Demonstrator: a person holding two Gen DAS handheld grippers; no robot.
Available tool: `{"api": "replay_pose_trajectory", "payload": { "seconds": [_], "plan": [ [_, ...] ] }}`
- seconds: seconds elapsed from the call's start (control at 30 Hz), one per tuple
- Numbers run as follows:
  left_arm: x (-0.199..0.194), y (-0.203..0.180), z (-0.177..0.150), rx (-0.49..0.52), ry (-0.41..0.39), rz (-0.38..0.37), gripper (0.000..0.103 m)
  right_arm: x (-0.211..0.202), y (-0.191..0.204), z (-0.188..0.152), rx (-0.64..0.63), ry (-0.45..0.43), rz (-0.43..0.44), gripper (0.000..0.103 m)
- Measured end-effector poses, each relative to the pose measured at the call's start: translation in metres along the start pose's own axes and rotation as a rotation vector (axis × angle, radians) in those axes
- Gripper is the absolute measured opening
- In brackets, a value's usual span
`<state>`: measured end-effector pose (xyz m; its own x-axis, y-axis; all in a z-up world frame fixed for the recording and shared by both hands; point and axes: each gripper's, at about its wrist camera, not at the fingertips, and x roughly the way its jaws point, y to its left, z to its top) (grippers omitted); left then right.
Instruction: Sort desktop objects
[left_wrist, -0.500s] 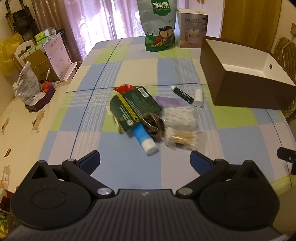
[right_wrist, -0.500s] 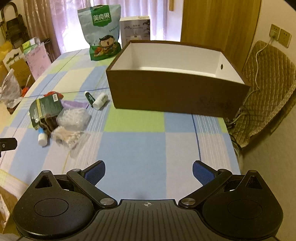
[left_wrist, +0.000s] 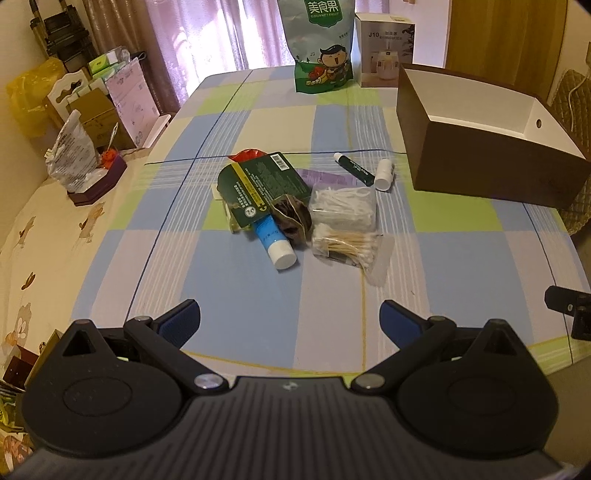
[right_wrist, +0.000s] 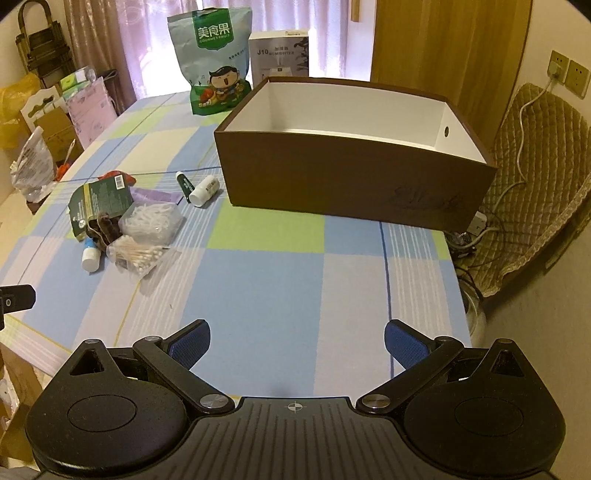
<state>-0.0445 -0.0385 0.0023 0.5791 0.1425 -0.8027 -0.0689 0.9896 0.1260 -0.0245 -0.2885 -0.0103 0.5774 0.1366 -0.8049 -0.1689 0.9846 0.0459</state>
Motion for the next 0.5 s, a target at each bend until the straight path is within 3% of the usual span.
{"api": "replay_pose_trajectory", "payload": {
  "seconds": [0.5],
  "plan": [
    [-0.0066,-0.0053,-0.0018,0.003,0.011,0.007,0.102,0.0032,0.0013,0.0019,0.002,0.005,-0.012,0.103]
  ]
}}
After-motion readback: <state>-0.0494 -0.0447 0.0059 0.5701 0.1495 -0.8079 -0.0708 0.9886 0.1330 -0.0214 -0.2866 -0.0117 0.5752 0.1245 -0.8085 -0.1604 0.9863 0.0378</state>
